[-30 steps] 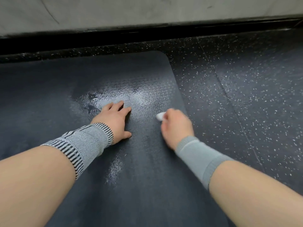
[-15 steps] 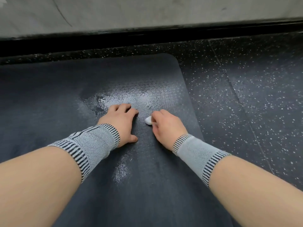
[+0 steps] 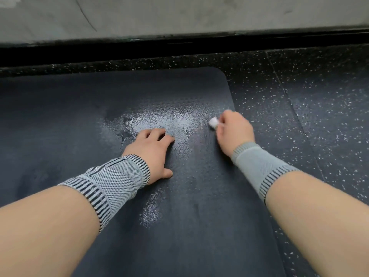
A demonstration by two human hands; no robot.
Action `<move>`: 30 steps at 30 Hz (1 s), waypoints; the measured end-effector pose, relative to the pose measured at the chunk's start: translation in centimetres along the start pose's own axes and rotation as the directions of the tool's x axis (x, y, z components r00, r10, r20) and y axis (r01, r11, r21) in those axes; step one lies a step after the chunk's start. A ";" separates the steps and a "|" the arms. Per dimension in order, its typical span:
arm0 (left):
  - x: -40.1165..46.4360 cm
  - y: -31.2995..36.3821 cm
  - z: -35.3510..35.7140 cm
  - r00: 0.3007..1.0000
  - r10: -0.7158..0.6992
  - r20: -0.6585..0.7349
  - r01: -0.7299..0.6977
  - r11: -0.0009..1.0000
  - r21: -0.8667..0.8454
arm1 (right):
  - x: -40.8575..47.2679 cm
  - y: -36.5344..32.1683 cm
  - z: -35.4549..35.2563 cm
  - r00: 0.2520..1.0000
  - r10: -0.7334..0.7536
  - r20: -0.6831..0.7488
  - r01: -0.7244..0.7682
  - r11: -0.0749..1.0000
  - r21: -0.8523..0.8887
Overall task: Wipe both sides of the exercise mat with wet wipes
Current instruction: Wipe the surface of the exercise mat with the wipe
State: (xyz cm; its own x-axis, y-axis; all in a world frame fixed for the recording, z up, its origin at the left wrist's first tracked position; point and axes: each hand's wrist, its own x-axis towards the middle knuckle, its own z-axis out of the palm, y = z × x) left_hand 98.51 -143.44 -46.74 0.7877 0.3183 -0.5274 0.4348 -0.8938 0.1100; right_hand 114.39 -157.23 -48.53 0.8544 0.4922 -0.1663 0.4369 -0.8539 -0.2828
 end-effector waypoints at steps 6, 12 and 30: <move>0.0 -0.2 0.0 1.000 0.002 -0.013 -0.002 1.000 0.004 | -1.5 -3.1 1.1 0.999 -0.022 0.027 0.021 1.000 0.023; 0.3 -0.3 0.2 1.000 -0.026 -0.014 0.026 1.000 0.015 | 1.3 -1.5 0.6 0.999 -0.044 -0.028 0.044 0.999 -0.007; 5.5 -2.5 -3.6 0.994 -0.088 0.064 0.081 0.992 0.098 | 3.6 -2.1 0.7 0.999 0.008 -0.047 -0.010 0.999 -0.037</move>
State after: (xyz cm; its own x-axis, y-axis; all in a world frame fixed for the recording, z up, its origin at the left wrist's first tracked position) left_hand 103.31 -138.31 -46.82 0.7169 0.3744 -0.5880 0.4524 -0.8917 -0.0162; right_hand 116.33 -153.50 -49.21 0.8702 0.4767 -0.1243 0.4385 -0.8645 -0.2456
